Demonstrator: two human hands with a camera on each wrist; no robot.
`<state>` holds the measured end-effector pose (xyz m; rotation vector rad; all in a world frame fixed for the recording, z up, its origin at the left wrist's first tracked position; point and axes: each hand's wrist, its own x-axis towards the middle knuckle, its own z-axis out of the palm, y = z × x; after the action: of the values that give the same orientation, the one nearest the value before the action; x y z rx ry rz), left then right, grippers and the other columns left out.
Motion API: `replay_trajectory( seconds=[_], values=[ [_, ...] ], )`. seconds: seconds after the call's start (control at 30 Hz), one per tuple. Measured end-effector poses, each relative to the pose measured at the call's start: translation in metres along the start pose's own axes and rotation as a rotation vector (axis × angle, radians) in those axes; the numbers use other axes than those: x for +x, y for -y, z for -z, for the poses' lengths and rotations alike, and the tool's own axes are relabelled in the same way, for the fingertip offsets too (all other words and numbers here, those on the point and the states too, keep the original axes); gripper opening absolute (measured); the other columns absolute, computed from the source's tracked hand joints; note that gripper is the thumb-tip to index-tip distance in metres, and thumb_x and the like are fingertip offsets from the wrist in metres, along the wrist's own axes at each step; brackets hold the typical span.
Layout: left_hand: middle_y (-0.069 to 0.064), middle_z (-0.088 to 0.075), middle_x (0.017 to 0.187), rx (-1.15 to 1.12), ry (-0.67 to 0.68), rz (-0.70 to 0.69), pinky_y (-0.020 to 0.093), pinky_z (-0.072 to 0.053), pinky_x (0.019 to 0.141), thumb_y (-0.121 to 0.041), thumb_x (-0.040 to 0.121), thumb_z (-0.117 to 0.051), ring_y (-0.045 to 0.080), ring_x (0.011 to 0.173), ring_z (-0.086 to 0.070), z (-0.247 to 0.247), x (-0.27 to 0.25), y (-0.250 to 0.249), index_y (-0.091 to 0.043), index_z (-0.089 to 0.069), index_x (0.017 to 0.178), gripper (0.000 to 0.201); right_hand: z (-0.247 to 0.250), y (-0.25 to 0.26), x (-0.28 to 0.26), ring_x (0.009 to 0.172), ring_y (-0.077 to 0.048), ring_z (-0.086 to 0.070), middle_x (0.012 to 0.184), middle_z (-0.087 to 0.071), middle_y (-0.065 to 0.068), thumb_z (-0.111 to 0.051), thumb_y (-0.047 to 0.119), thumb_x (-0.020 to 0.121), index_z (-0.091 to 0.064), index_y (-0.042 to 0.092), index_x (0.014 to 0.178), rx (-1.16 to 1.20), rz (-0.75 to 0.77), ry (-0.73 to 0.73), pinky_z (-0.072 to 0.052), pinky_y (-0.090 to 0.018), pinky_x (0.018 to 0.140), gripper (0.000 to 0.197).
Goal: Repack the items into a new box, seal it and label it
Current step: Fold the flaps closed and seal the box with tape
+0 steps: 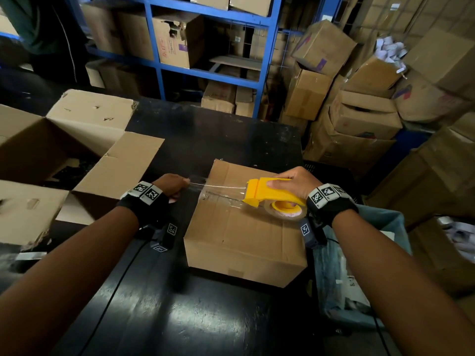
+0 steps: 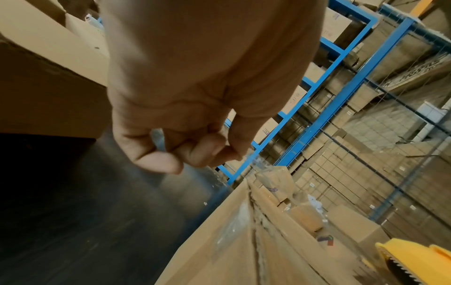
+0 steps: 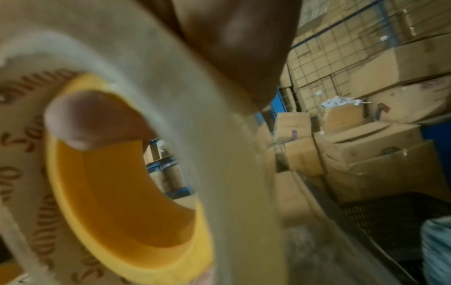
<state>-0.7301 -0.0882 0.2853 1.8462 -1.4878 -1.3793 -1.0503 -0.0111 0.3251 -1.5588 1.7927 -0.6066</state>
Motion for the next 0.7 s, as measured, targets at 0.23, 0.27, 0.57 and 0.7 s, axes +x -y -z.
replay_trajectory(
  seconds=[0.23,0.27,0.57,0.7],
  values=[
    [0.002,-0.048,0.065,0.046,0.012,-0.002,0.024,-0.037,0.050,-0.017,0.094,-0.053,0.015,0.055,-0.044,-0.012,0.006,0.003,-0.017,-0.050,0.068,0.026,0.003,-0.009,0.000,0.071,-0.010,-0.064,0.082,-0.069,0.004,-0.075,0.043,0.078,-0.073,0.019,0.108,0.015,-0.049,-0.008,-0.045,-0.013,0.044,0.038],
    [0.002,-0.048,0.065,0.063,0.017,0.002,0.024,-0.037,0.050,-0.018,0.094,-0.053,0.015,0.055,-0.045,-0.014,0.008,0.005,-0.017,-0.050,0.068,0.026,0.003,-0.010,0.000,0.067,-0.010,-0.064,0.080,-0.070,0.004,-0.075,0.043,0.078,-0.074,0.019,0.106,0.014,-0.055,-0.002,-0.045,-0.014,0.044,0.037],
    [0.001,-0.049,0.068,0.117,0.044,0.010,0.024,-0.040,0.052,-0.017,0.095,-0.051,0.014,0.057,-0.047,-0.024,0.015,0.020,-0.020,-0.049,0.070,0.025,0.001,-0.009,0.006,0.087,-0.013,-0.067,0.092,-0.072,0.003,-0.076,0.049,0.074,-0.075,0.022,0.106,-0.032,-0.075,0.029,-0.050,-0.022,0.068,0.042],
    [0.005,-0.041,0.063,0.168,0.170,0.050,0.022,-0.035,0.051,-0.022,0.098,-0.045,0.016,0.054,-0.039,-0.033,0.017,0.021,-0.014,-0.049,0.072,0.027,0.000,-0.009,0.008,0.089,-0.011,-0.065,0.095,-0.071,0.004,-0.075,0.050,0.074,-0.074,0.024,0.107,-0.043,-0.079,0.044,-0.050,-0.023,0.073,0.042]
  ],
)
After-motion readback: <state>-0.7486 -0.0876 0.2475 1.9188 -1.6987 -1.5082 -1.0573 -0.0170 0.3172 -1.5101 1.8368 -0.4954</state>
